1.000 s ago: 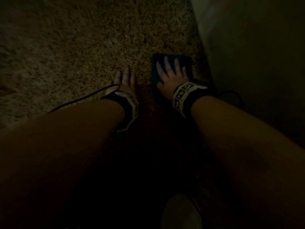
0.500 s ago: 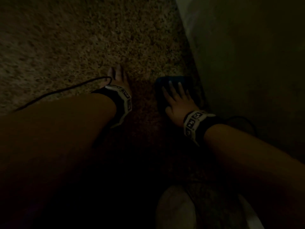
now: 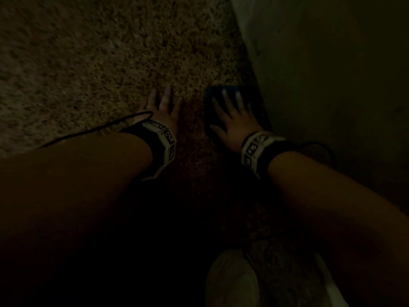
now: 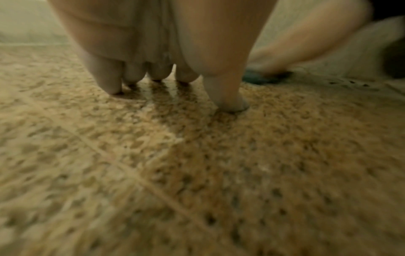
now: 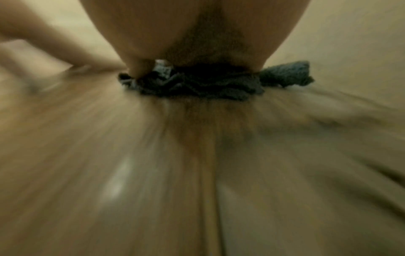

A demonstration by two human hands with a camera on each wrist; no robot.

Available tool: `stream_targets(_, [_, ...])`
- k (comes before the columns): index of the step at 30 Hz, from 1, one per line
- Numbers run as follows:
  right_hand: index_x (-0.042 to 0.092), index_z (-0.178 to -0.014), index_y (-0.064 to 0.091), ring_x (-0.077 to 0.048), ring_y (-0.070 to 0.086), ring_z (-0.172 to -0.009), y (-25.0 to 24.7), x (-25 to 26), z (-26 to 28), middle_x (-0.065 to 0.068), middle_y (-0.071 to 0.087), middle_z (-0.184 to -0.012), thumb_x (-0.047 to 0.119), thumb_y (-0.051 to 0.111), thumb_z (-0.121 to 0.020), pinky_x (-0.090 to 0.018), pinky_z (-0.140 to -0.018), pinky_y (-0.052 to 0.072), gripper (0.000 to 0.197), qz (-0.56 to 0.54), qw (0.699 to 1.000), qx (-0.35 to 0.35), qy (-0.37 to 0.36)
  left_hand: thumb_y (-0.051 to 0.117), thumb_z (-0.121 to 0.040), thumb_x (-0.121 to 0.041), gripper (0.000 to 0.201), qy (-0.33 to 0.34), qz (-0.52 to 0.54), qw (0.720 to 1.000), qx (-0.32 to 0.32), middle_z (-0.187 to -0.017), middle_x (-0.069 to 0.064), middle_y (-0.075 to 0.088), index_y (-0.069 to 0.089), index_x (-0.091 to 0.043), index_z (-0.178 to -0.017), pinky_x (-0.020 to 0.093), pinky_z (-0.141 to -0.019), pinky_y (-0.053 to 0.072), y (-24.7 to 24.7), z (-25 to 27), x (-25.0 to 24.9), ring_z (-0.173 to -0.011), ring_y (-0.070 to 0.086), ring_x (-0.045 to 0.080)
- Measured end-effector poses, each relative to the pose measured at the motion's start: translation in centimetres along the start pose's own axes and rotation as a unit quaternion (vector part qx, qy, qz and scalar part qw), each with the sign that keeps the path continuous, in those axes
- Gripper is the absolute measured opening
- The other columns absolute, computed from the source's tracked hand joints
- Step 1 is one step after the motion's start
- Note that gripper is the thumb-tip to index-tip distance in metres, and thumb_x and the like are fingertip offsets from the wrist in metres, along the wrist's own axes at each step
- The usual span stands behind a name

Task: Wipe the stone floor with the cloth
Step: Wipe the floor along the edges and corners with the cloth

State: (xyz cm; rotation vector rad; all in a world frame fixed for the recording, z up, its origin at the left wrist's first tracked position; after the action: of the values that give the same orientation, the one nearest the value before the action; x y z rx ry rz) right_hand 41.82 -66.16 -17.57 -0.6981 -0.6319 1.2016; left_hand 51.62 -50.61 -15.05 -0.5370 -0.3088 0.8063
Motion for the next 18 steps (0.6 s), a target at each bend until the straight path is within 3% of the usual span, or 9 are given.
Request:
stream_targets(3, [0.027,-0.152,-0.007,-0.034,-0.011,-0.145,-2.6,-0.3,-3.2,-0.003,-0.017,-0.159,0.048,0.023,-0.101,-0.049,-0.116,0.0,0.062,0.009,1.0,-0.028,0.004,0.053,-0.095,-0.035,0.093,0.006,0.002,1.0,0.001,-0.15,0.002,-0.037,-0.024,-0.029,-0.147,0.049,-0.115,0.011,0.2,-0.2,0.0,-0.143,-0.02,0.032])
stream_targets(9, [0.029,-0.152,-0.002,-0.035,-0.01,-0.145,-5.9,-1.1,-7.0,-0.002,-0.015,-0.159,0.04,0.022,-0.103,-0.052,-0.116,0.005,0.056,-0.043,0.999,-0.012,0.028,0.06,-0.091,-0.032,0.101,0.015,0.019,1.0,0.012,-0.15,-0.001,-0.038,-0.024,-0.032,-0.146,0.048,-0.115,0.006,0.2,-0.3,0.4,-0.142,-0.022,0.031])
stream_targets(14, [0.026,-0.153,0.002,-0.037,-0.006,-0.145,-4.0,-1.4,-5.0,-0.005,-0.01,-0.16,0.037,0.024,-0.104,-0.05,-0.117,0.011,0.055,-0.043,0.997,-0.057,0.032,0.055,-0.094,-0.024,0.095,0.031,0.015,0.999,0.008,-0.15,0.0,-0.037,-0.023,-0.031,-0.147,0.049,-0.115,0.008,0.1,0.2,0.5,-0.142,-0.022,0.032])
stream_targets(18, [0.023,-0.153,0.001,-0.04,-0.005,-0.144,-1.1,-2.5,-1.3,-0.008,-0.008,-0.16,0.034,0.028,-0.103,-0.05,-0.117,0.009,0.057,-0.046,0.997,-0.046,0.036,0.055,-0.093,-0.018,0.096,0.027,0.006,1.0,0.002,-0.15,0.0,-0.037,-0.023,-0.031,-0.147,0.048,-0.115,0.011,0.2,0.2,0.6,-0.143,-0.021,0.031])
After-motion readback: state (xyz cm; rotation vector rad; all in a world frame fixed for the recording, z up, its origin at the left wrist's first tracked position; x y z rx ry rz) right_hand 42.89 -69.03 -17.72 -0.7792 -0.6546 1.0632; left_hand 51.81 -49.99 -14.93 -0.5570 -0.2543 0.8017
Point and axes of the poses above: each hand's wrist, its own z-axis away from the middle knuckle, its own y-axis out of the palm, x = y × z, the point moved 2 cm from there along -z, towards the middle knuckle
